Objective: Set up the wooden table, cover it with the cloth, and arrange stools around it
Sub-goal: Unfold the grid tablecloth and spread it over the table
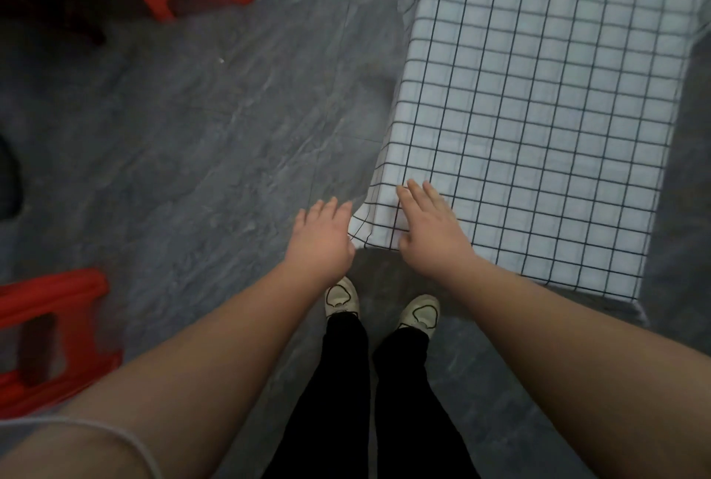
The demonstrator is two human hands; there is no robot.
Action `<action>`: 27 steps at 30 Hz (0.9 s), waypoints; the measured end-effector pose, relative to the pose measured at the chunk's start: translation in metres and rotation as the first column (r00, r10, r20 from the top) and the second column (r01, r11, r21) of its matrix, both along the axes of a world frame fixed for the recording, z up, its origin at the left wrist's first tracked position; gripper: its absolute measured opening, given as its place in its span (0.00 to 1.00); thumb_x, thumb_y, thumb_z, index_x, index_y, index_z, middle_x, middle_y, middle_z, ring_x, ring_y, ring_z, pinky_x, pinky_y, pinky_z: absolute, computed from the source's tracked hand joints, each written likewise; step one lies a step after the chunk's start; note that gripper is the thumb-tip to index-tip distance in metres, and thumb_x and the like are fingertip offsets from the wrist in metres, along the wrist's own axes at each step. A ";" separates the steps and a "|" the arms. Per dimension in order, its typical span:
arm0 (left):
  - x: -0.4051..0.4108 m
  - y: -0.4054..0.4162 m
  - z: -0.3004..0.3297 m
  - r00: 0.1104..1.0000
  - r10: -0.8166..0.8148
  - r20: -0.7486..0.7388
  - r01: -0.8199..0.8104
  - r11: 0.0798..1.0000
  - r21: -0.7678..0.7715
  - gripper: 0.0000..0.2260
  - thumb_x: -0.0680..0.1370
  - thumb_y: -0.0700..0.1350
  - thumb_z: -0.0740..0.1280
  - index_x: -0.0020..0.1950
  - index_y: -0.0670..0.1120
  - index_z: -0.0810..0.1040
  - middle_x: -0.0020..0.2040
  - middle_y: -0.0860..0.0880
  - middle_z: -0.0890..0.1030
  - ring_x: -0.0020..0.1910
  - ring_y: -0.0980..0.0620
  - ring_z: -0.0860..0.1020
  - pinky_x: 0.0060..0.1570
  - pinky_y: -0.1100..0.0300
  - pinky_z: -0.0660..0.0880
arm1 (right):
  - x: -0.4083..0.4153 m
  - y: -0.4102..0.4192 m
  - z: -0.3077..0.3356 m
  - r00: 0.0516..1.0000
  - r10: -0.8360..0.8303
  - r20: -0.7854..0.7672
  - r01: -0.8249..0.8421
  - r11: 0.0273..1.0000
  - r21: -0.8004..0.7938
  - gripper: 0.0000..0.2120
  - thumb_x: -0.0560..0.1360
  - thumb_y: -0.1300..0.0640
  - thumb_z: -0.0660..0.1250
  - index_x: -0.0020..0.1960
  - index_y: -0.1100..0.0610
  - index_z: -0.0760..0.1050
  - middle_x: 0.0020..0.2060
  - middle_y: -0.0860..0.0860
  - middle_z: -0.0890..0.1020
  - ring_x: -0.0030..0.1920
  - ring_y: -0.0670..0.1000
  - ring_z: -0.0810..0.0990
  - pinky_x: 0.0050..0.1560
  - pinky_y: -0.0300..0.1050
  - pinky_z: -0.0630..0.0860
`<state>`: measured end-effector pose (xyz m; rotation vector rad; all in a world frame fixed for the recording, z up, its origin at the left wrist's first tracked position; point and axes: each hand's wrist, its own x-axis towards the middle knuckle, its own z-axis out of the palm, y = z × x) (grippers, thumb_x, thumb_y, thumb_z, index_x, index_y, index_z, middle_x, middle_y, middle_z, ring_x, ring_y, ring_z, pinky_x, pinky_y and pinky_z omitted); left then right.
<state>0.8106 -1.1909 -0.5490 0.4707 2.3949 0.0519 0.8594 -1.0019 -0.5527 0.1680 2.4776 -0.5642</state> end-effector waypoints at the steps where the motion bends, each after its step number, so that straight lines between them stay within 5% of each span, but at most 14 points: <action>1: 0.000 0.002 0.017 0.999 -0.021 -0.025 0.021 1.000 0.005 0.29 0.81 0.49 0.59 0.80 0.49 0.55 0.81 0.46 0.57 0.79 0.43 0.55 0.77 0.43 0.52 | 0.001 0.003 0.012 1.000 0.001 -0.008 -0.001 1.000 0.018 0.36 0.78 0.55 0.61 0.82 0.55 0.48 0.82 0.53 0.50 0.81 0.56 0.45 0.80 0.54 0.47; 14: 0.041 0.015 0.256 0.978 -0.105 -0.183 0.116 0.992 0.051 0.28 0.83 0.56 0.55 0.81 0.51 0.53 0.82 0.46 0.54 0.80 0.44 0.51 0.78 0.45 0.49 | 0.055 0.012 0.249 0.994 -0.028 -0.108 0.044 0.987 0.155 0.34 0.81 0.42 0.54 0.82 0.54 0.50 0.81 0.55 0.55 0.81 0.58 0.50 0.79 0.57 0.51; 27: -0.088 -0.073 0.287 0.979 -0.121 -0.166 0.143 0.981 0.131 0.28 0.83 0.57 0.55 0.81 0.50 0.55 0.81 0.46 0.57 0.79 0.44 0.55 0.77 0.47 0.53 | -0.032 -0.077 0.283 0.989 -0.133 -0.058 0.140 0.977 0.160 0.33 0.82 0.42 0.53 0.82 0.55 0.49 0.81 0.54 0.55 0.81 0.56 0.52 0.80 0.53 0.51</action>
